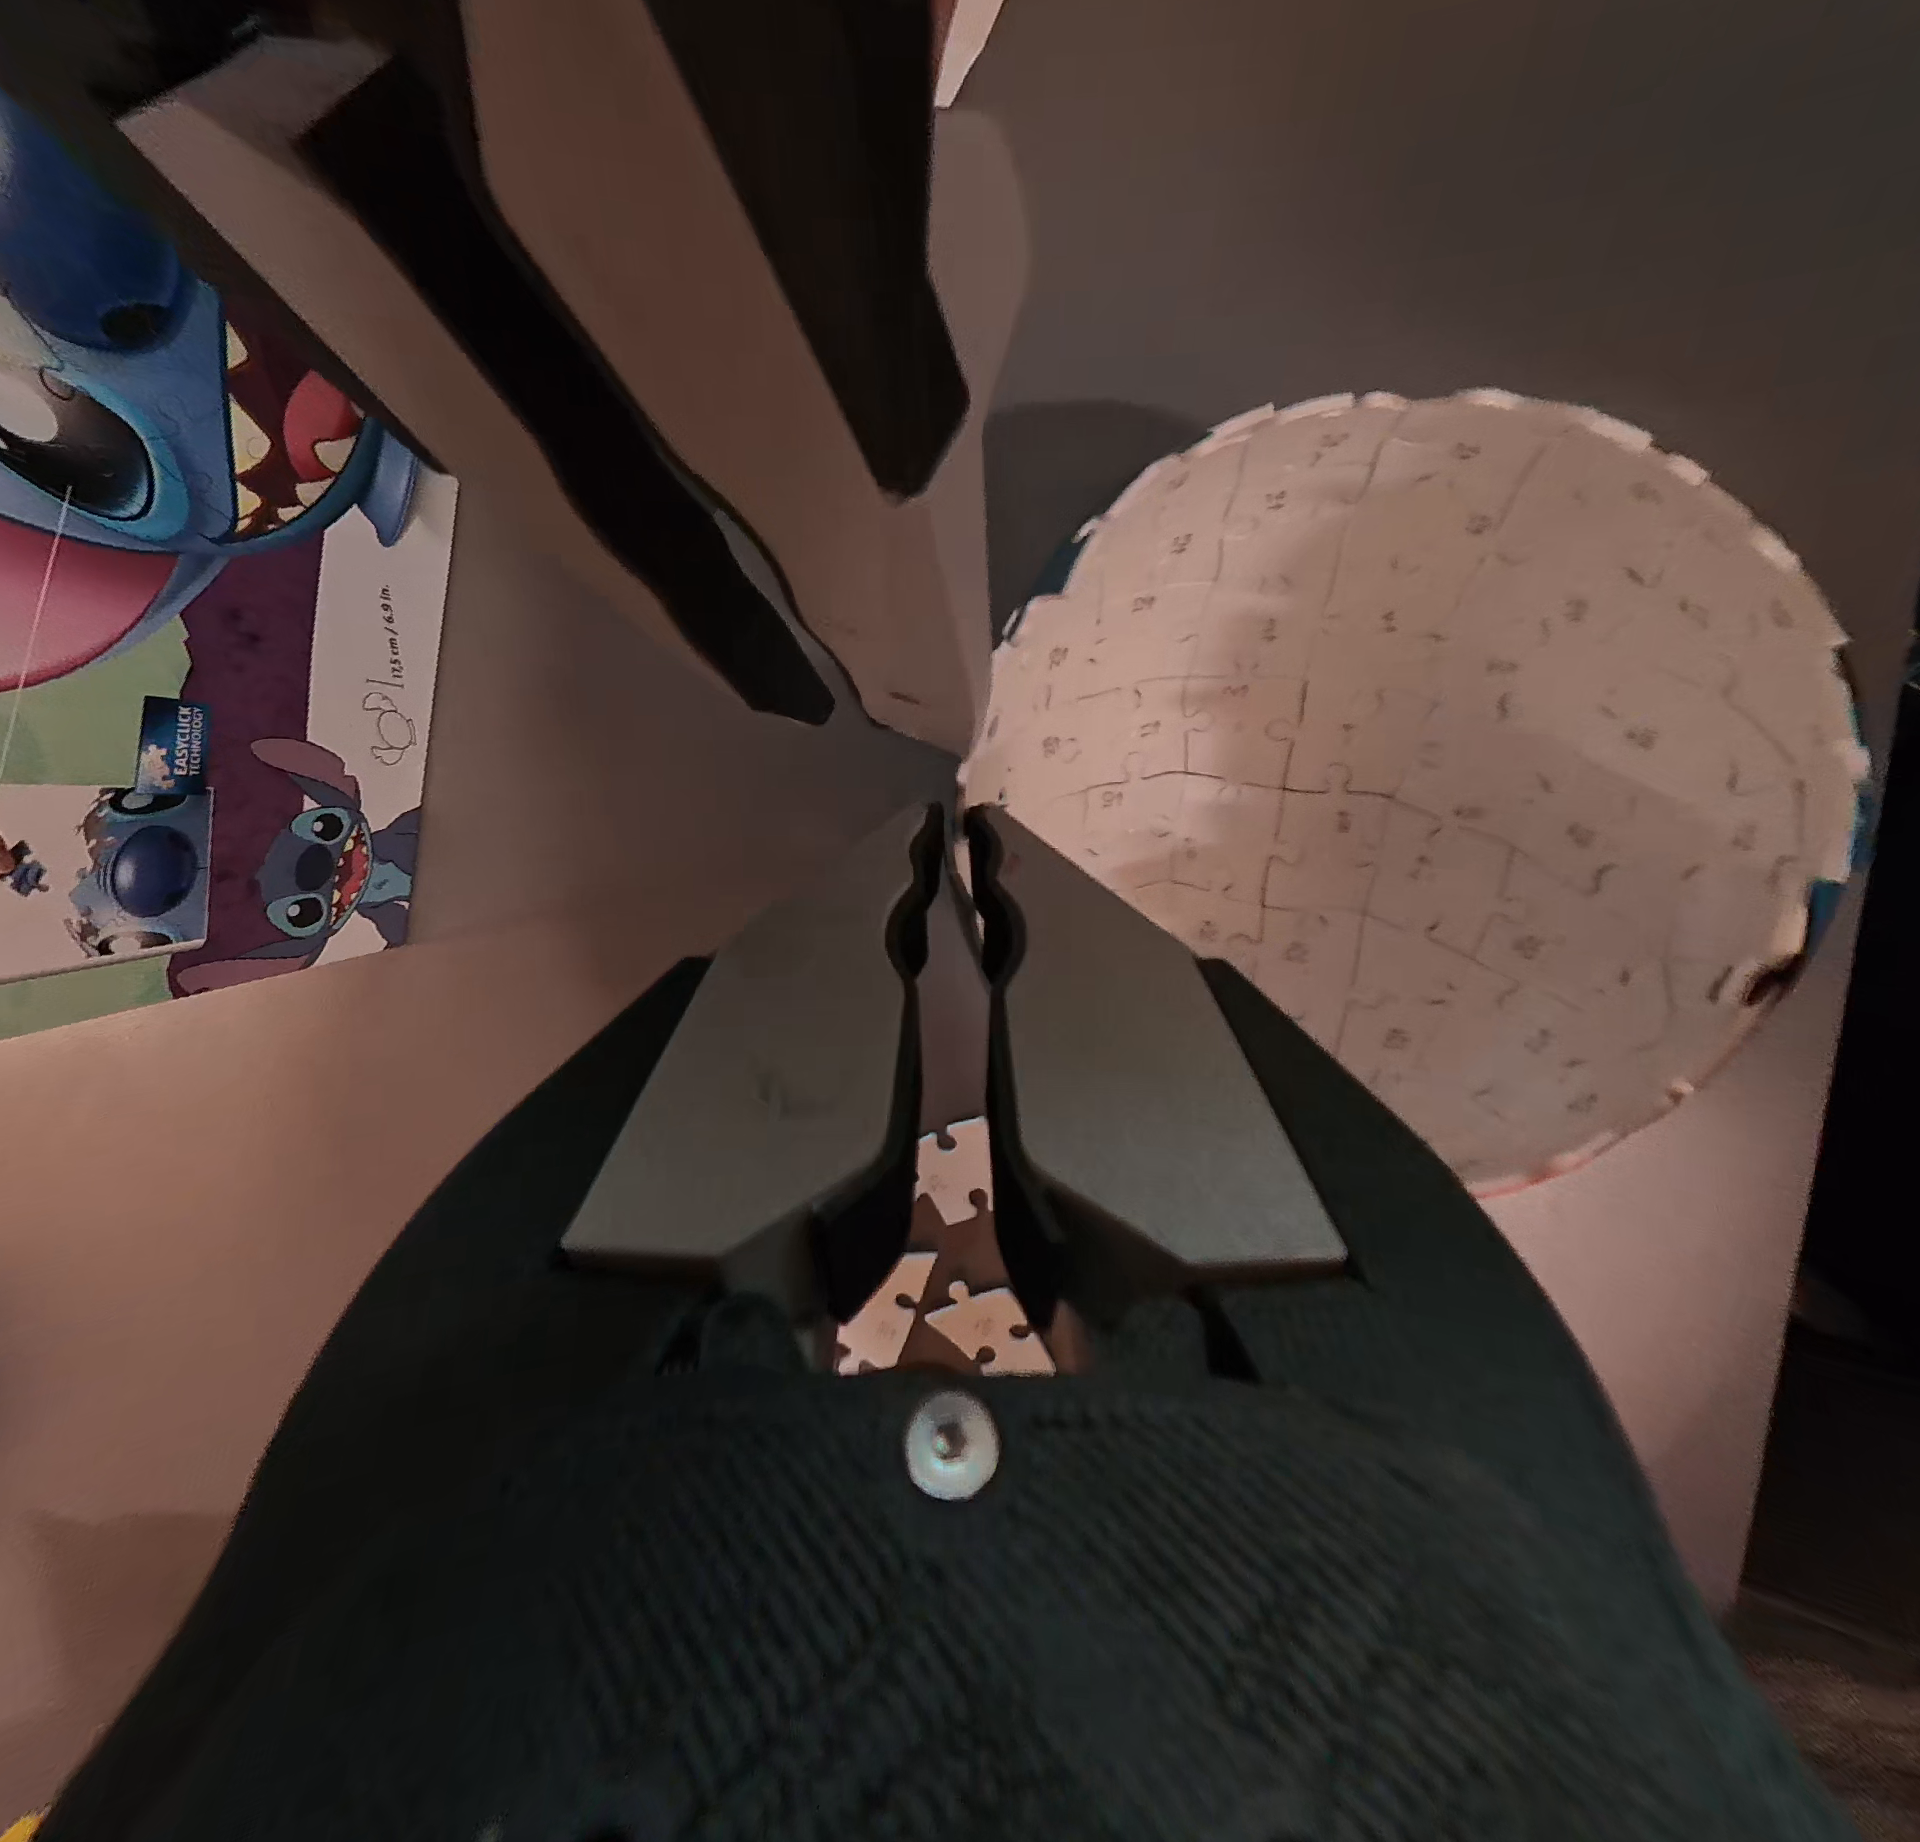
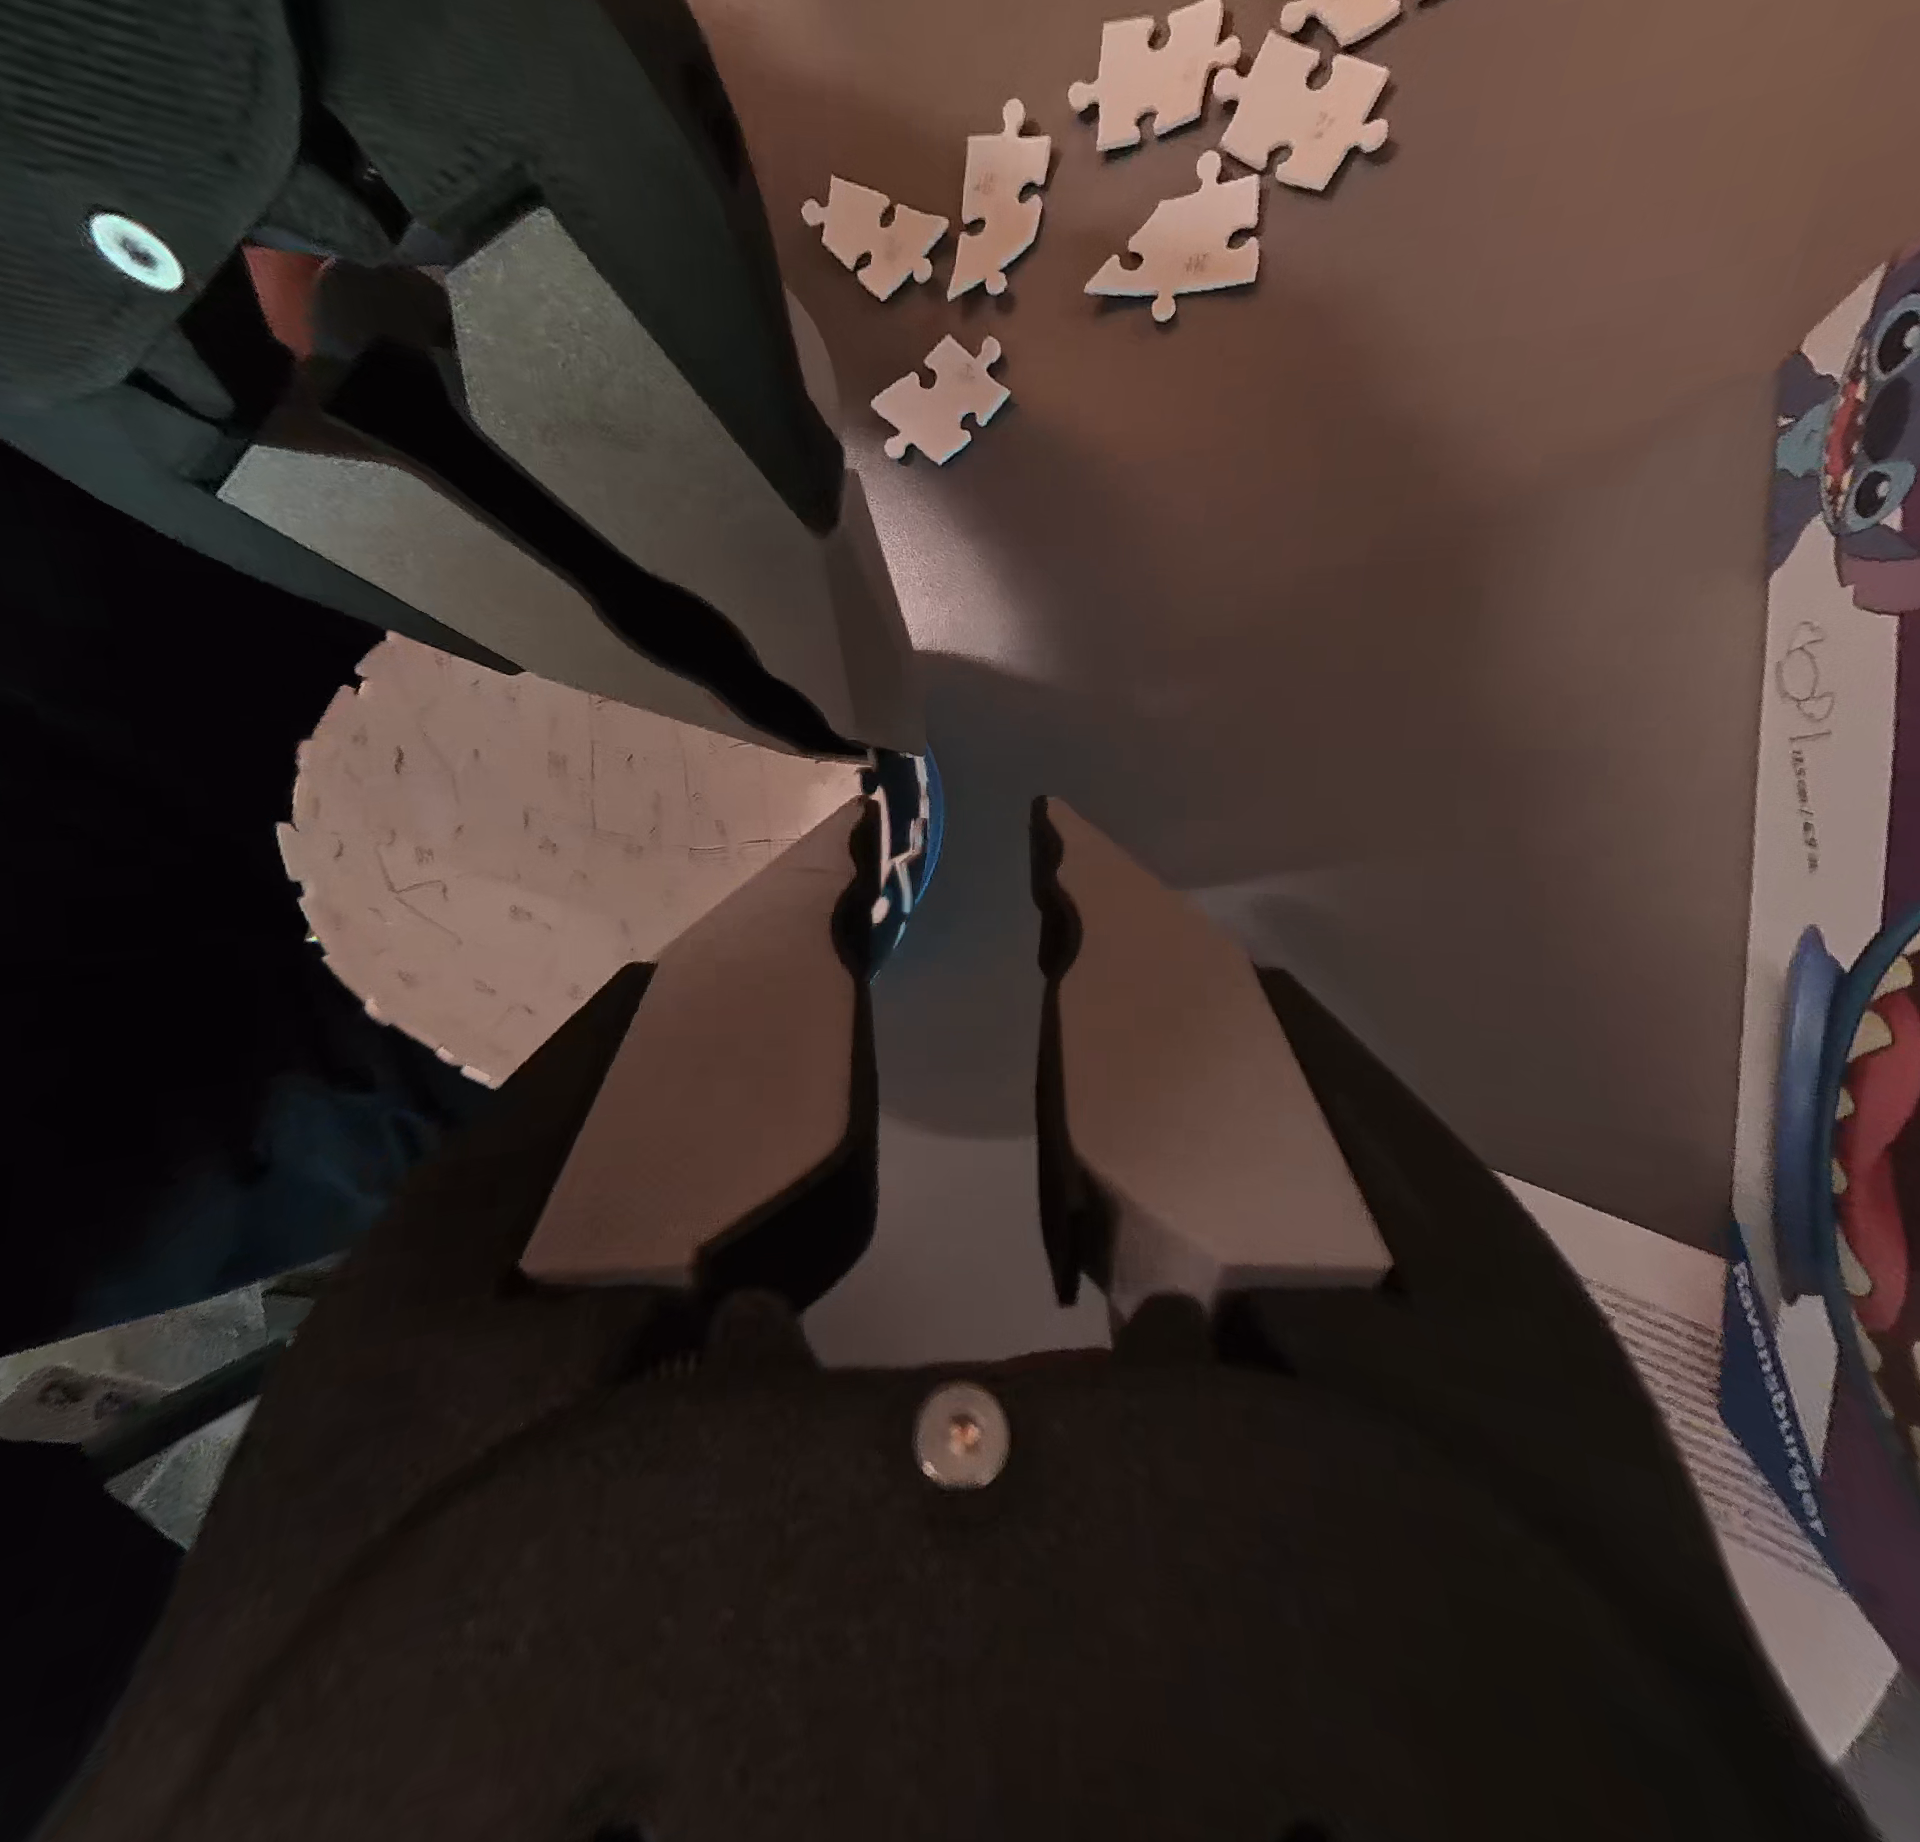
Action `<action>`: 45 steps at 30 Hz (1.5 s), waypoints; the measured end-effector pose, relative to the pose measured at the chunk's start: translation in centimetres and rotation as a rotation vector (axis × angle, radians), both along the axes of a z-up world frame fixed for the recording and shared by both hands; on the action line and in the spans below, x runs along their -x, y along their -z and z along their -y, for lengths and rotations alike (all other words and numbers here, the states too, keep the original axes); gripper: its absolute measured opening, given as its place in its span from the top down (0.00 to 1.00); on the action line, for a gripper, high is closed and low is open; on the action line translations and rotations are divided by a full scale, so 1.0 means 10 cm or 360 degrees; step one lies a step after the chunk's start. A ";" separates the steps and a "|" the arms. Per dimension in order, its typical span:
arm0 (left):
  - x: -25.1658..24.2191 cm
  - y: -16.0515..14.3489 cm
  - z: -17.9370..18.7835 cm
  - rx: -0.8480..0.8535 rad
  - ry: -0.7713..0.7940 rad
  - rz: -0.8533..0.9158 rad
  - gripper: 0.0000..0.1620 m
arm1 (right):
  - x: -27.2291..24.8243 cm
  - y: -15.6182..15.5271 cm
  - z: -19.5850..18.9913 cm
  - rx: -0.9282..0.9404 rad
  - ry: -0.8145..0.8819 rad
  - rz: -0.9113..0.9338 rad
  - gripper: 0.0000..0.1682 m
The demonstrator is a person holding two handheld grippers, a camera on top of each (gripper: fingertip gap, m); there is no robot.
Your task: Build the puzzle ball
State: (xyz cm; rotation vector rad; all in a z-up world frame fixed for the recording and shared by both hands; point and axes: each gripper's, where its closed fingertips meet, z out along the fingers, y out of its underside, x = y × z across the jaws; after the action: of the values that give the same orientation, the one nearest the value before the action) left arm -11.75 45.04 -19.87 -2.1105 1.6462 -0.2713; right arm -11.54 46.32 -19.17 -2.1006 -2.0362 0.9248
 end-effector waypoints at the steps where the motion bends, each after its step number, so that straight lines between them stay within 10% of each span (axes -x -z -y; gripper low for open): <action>1: 0.00 0.00 0.00 -0.0010 -0.0001 -0.0004 0.99 | 0.01 0.01 0.01 -0.0004 -0.0008 0.0016 0.85; 32: 0.01 0.02 -0.01 -0.0089 0.0030 -0.0075 0.99 | -0.04 0.22 0.07 -0.0083 -0.0024 0.0335 0.85; 45: 0.00 0.02 -0.03 -0.0086 0.0003 -0.0058 0.99 | -0.04 0.20 0.14 -0.0088 -0.0068 0.0289 1.00</action>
State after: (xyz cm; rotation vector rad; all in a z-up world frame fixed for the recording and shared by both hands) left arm -11.79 45.37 -20.06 -2.0856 1.6571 -0.1882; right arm -11.12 44.92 -21.15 -2.1929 -2.1710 0.6971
